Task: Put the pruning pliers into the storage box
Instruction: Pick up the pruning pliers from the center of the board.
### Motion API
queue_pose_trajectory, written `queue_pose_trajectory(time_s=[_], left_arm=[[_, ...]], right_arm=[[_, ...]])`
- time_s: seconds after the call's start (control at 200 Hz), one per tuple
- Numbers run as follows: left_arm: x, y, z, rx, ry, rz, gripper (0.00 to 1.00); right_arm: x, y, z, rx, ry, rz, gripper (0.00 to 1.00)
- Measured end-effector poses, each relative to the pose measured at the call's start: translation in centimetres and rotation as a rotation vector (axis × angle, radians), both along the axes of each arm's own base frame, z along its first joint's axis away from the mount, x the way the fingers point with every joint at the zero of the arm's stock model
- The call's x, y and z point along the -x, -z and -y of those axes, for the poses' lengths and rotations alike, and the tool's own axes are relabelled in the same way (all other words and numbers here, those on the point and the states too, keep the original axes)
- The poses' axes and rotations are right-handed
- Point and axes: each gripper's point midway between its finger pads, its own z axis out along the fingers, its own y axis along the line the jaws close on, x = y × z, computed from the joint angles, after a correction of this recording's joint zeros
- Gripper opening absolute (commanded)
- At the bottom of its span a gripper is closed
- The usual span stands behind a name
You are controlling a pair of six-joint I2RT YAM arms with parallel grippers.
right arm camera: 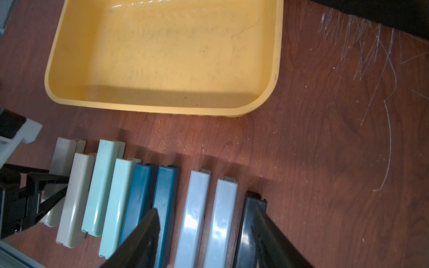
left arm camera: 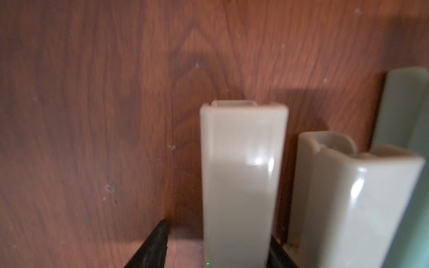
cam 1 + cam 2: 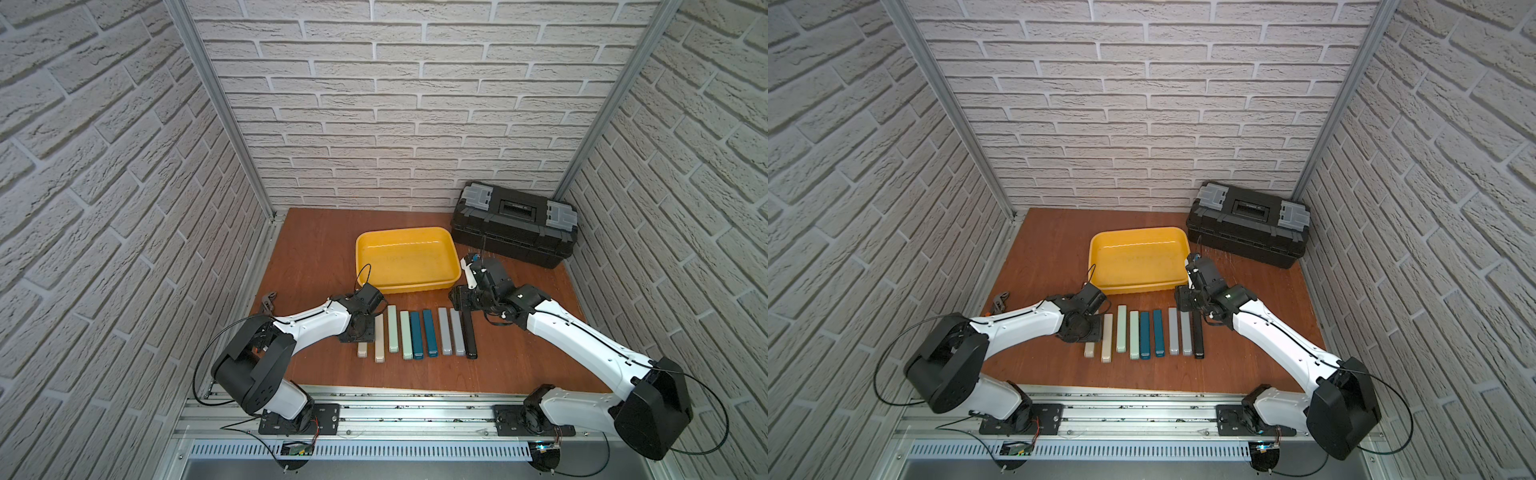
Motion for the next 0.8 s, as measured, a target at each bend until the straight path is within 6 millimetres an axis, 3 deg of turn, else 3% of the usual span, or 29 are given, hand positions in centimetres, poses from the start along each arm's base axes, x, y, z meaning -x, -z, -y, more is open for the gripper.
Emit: queue_pose_trajectory(time_s=[0.19,0.545,0.8], left_arm=[[-0.4,0.0,0.1,-0.004,0.01,0.016,0.32],[-0.1,-0.3,0.0,-0.001,0.009,0.01,0.23],[0.9,-2.5,-0.8,0.003,0.009,0.012,0.17]], right_arm=[[-0.3,0.1,-0.6,-0.003,-0.011,-0.005,0.65],[-0.5,-0.4,-1.4,-0.026,-0.014,0.013,0.64],[-0.4,-0.2,-1.7,-0.019,-0.021,0.004,0.64]])
